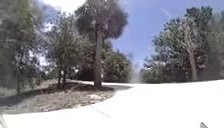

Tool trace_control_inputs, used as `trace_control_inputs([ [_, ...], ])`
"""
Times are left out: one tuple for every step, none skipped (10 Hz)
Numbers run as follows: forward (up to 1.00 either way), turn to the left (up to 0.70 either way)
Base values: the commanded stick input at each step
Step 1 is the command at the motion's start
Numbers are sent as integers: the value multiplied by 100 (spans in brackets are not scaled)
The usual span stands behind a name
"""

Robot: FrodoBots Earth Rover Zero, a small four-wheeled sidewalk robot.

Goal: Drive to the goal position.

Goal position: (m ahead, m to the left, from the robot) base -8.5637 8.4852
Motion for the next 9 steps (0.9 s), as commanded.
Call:
trace_control_inputs([
  [0, 45],
  [0, 45],
  [0, 45],
  [0, 45],
  [0, 45],
  [0, 45],
  [0, 45],
  [0, 45],
  [0, 45],
])
